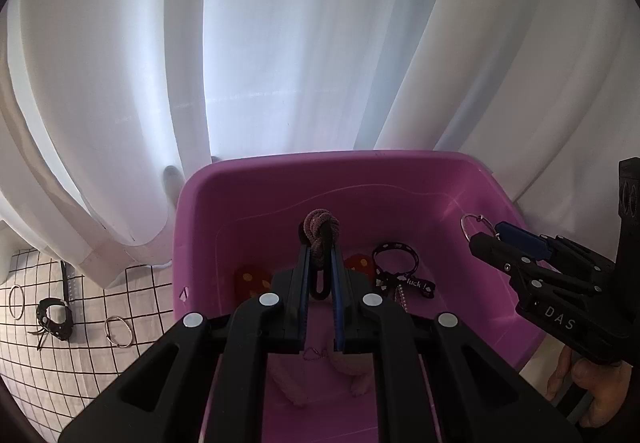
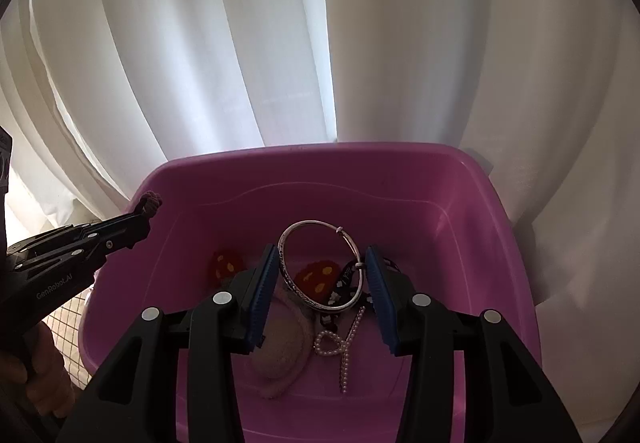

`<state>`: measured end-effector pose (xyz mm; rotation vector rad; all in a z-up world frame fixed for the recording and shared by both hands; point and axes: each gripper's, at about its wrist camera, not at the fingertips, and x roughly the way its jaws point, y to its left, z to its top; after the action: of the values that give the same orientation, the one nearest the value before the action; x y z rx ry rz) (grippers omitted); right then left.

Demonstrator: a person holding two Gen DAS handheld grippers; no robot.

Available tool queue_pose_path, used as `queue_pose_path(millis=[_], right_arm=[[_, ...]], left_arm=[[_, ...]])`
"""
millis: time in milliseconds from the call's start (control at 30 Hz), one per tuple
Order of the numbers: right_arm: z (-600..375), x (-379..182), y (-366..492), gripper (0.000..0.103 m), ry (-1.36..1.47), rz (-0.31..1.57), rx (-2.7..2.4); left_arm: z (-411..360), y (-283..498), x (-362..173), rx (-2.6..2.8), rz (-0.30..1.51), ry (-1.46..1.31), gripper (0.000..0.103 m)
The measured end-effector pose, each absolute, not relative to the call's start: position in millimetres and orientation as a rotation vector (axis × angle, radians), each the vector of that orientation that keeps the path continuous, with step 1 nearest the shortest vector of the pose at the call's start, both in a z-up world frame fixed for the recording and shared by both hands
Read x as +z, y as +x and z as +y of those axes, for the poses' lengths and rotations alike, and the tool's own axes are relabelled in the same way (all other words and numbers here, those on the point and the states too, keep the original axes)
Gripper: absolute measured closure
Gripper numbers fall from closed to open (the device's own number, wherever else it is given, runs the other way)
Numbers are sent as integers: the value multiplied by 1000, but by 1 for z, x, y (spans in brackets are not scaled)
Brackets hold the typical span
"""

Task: Organize jewelry
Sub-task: 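Carry the hair tie and silver bangle into the pink tub with both tools, then open both tools to release the hair tie and bangle in the tub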

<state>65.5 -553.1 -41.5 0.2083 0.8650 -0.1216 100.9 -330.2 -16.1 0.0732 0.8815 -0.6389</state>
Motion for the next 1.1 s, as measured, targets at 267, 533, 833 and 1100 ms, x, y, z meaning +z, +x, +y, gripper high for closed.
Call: queue_pose_path(millis=[267, 533, 833, 1100], right_arm=[[-566, -74, 86, 60, 220, 996, -58], [-571, -88, 99, 59, 208, 1052, -34], [-569, -79, 89, 42, 227, 1022, -29], [-569, -75, 86, 42, 231, 1016, -30]], left_arm=[[-359, 119, -61, -547, 1092, 103, 92], [-364, 124, -70, -482, 1146, 121, 71], [-362, 118, -60, -443, 1105, 125, 28], [-363, 116, -58, -439, 1093, 135, 28]])
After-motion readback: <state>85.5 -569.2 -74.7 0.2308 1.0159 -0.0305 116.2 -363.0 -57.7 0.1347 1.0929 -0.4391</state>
